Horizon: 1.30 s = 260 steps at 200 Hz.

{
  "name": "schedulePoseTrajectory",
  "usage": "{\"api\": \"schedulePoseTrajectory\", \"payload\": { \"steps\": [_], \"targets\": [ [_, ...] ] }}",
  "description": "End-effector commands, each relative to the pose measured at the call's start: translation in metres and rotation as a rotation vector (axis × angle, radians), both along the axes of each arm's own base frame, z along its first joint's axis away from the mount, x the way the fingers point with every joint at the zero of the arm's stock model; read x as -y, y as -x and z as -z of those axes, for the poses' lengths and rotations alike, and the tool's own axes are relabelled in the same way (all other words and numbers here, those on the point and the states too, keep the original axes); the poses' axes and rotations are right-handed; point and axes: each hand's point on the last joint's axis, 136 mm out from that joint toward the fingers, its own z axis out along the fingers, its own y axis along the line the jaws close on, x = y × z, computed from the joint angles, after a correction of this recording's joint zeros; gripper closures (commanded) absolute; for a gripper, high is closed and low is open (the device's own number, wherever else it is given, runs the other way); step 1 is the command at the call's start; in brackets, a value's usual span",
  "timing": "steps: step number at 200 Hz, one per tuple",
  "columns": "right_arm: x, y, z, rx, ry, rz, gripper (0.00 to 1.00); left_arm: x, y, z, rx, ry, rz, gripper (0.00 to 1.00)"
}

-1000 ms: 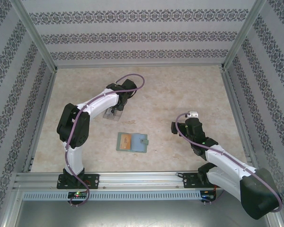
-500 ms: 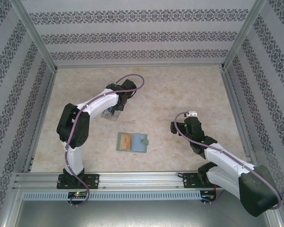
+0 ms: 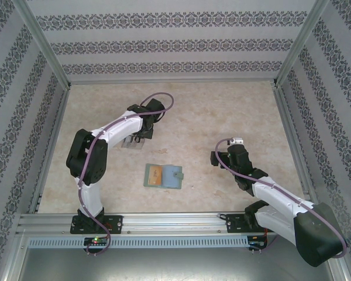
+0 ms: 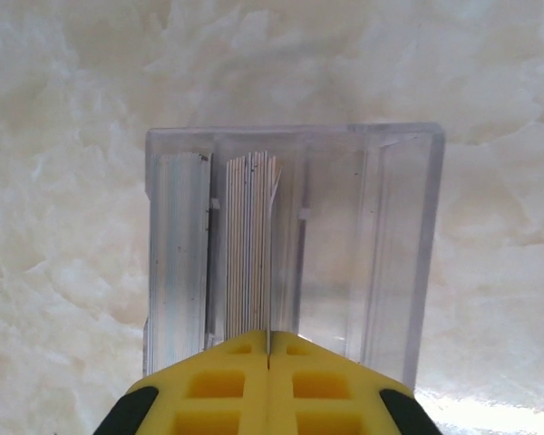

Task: Put the credit cards into the card holder
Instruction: Pick up the credit card from the storage box.

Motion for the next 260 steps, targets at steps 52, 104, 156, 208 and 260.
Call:
{"api": "schedulePoseTrajectory", "payload": {
  "steps": [52, 104, 156, 208, 260],
  "targets": [
    [0.000, -0.006, -0.006, 0.004, -0.019, 0.013, 0.02, -0.008, 0.005, -0.026, 0.055, 0.032, -0.022, 1.00],
    [-0.011, -0.012, -0.017, 0.024, -0.053, -0.027, 0.02, -0.007, 0.011, -0.042, 0.074, 0.071, -0.022, 1.00],
    [-0.061, -0.005, -0.037, -0.070, -0.280, -0.205, 0.02, 0.029, 0.041, -0.108, 0.200, 0.424, 0.095, 1.00],
    [-0.097, -0.007, -0.091, 0.002, -0.483, -0.320, 0.02, 0.021, 0.058, -0.123, 0.264, 0.495, 0.105, 1.00],
    [-0.094, -0.005, -0.079, -0.017, -0.453, -0.293, 0.02, -0.004, 0.040, -0.100, 0.249, 0.383, 0.053, 1.00]
  ]
}}
